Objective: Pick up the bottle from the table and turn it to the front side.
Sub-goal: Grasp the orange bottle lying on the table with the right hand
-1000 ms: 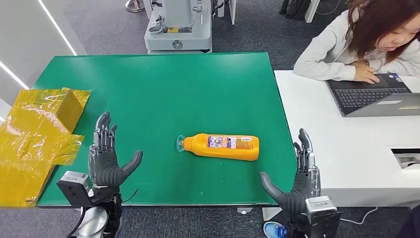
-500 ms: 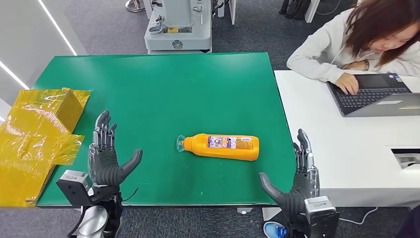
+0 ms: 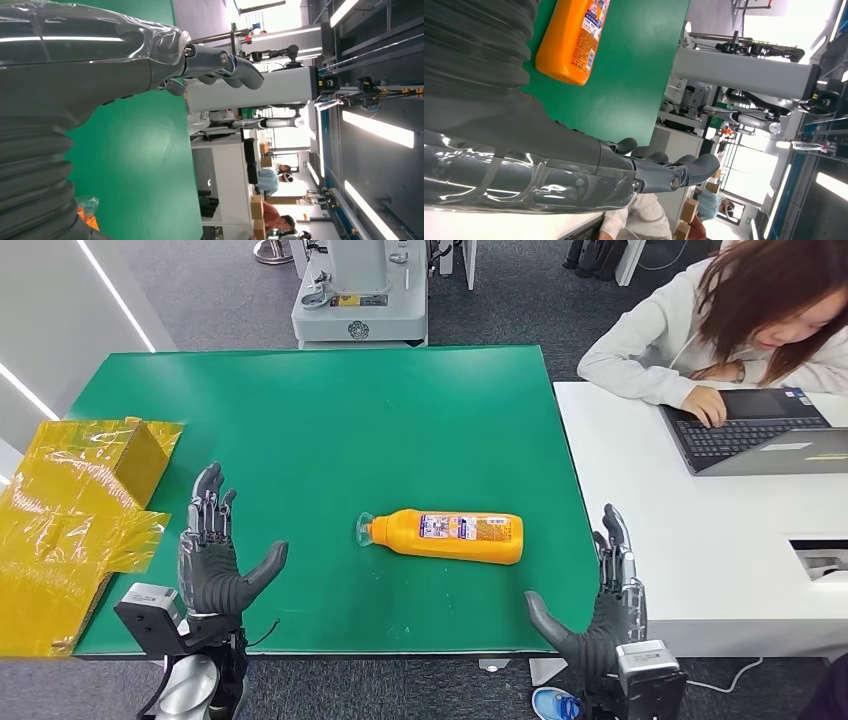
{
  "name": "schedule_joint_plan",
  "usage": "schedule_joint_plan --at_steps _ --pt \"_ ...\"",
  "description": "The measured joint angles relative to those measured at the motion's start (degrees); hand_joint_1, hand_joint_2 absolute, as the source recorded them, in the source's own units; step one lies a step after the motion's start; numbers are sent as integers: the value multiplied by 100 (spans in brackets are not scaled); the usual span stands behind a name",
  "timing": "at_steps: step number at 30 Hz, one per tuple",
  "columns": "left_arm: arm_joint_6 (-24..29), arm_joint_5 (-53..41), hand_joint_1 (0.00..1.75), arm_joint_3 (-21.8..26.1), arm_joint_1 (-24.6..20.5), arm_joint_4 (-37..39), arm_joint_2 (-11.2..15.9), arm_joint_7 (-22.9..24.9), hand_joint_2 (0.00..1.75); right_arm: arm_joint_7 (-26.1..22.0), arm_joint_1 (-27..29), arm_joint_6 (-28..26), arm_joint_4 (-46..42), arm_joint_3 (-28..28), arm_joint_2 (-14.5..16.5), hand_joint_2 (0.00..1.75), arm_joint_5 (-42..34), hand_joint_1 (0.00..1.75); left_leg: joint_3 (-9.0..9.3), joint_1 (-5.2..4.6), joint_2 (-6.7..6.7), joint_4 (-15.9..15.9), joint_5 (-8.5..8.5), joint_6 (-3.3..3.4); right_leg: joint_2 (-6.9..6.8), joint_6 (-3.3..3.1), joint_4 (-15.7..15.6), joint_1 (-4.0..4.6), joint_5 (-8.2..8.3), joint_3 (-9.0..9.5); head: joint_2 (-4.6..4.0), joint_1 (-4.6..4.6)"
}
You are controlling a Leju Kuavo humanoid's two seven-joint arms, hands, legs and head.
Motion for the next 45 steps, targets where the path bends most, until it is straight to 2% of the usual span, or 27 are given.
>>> schedule_joint_plan --at_steps 12,20,23,27,31,34,39,45 --pt "-24 -35 0 0 37 -31 -6 0 175 81 -11 -58 2 4 -1 175 118 0 0 0 0 0 0 0 0 0 0 0 0 0 0 1" --pt "-173 -149 0 -4 -15 49 -113 -60 175 642 -436 -135 366 57 -51 175 1417 0 1 0 3 0 1 0 2 0 0 0 1 0 0 -1" --pt "-250 -151 0 -24 -118 163 -157 -103 175 946 -848 81 819 104 -153 175 1699 0 3 0 3 1 3 0 3 -2 0 0 4 2 0 -1" --pt "-350 -147 0 -98 -270 351 -183 -129 175 1410 -1450 663 1656 220 -373 175 2092 0 4 0 2 3 6 2 2 -3 0 0 7 3 0 -1" --pt "-441 -119 0 -186 -460 567 -196 -138 175 1545 -2190 1126 2832 477 -546 175 2514 0 4 0 3 3 9 3 4 -2 1 0 9 3 0 0" --pt "-463 -112 0 -261 -609 696 -197 -138 175 1611 -2746 1270 3756 758 -587 175 2824 0 4 0 1 4 9 2 2 -2 2 0 10 2 0 0" --pt "-242 -310 0 -402 -874 988 -192 -161 175 1710 -3468 1038 4927 1330 -593 175 3400 0 15 2 11 3 9 1 13 -2 3 1 10 6 0 -1" --pt "105 -597 0 -459 -1100 1341 -189 -290 175 1661 -3774 413 5533 1776 -593 175 3717 0 21 1 11 3 9 1 14 -2 2 1 10 13 0 0"
